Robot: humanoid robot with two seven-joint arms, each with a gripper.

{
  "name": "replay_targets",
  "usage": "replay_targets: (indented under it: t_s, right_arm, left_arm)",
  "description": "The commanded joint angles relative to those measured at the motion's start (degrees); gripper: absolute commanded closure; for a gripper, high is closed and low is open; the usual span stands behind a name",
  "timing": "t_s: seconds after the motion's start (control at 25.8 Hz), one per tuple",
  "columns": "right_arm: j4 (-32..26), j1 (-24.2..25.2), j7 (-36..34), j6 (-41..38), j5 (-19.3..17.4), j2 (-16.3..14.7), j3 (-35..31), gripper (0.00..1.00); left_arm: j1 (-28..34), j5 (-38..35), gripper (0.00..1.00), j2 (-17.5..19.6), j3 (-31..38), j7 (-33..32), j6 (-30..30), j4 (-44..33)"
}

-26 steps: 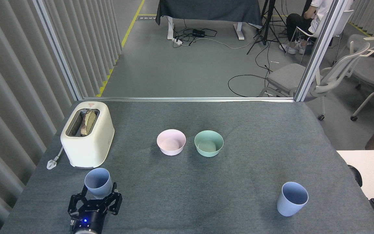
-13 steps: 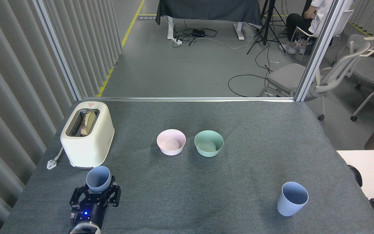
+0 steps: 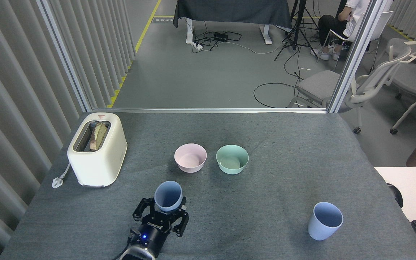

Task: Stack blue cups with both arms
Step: 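Carry the blue cup with the left gripper toward the table center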

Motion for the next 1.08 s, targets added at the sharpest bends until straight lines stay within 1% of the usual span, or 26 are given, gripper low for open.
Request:
replay_targets:
  t_s: [0.0,0.04,0.12,0.23,0.46,0.5,0.62,0.66,0.74,0.77,0.81,1.05]
  right_arm:
    - [0.00,0.00,0.02,-0.01,0.00,0.04,-0.01,0.00]
    - [0.00,0.00,0.02,-0.01,0.00,-0.05,-0.01,0.00]
    - [0.00,0.00,0.02,-0.01,0.00,-0.05,0.08,0.00]
    - [0.09,0.00,0.02,-0.01,0.53,0.04,0.17,0.00]
    - [0.09,0.00,0.02,1.40,0.62,-0.05,1.92,0.00]
    - [0.09,0.00,0.02,1.83,0.62,0.04,2.36,0.00]
    - [0.09,0.00,-0.07,2.36,0.62,-0.05,2.89,0.00]
    - [0.09,0.00,-0.07,2.36,0.62,-0.05,2.89,0.00]
    - [0.09,0.00,-0.07,2.36,0.62,-0.05,2.89,0.00]
    - [0.09,0.00,-0.07,2.36,0.62,-0.05,2.89,0.00]
    - [0.09,0.00,-0.07,2.36,0.62,-0.05,2.89,0.00]
    - [0.09,0.00,-0.16,2.45,0.62,-0.05,2.98,0.00]
  left_arm:
    - [-0.21,-2.76,0.39,-4.93,-5.25,-0.38,0.05,1.41]
    - [-0.29,-4.43,0.39,-6.25,-5.78,-0.73,0.05,2.64]
    - [-0.29,-7.24,0.39,-7.04,-6.65,-1.08,0.23,5.10]
    - [-0.29,-7.33,0.39,-7.04,-7.62,-1.08,2.25,5.89]
    - [-0.29,-7.25,0.39,-6.95,-7.01,-0.82,2.51,6.60]
    - [-0.29,-7.25,0.37,-6.95,-7.01,-0.82,2.51,6.60]
    - [-0.12,-7.16,0.28,-6.86,-7.09,-0.82,2.60,6.42]
    - [-0.03,-7.16,0.24,-6.86,-7.18,-0.73,2.60,6.33]
    - [0.15,-6.98,0.06,-6.86,-7.09,-0.55,2.60,6.16]
    - [0.15,-6.89,0.01,-6.86,-7.09,-0.46,2.60,5.89]
    - [0.32,-6.81,0.00,-6.86,-7.09,-0.29,2.51,5.72]
    - [2.17,-6.72,0.00,-6.60,-6.92,-0.20,2.07,2.20]
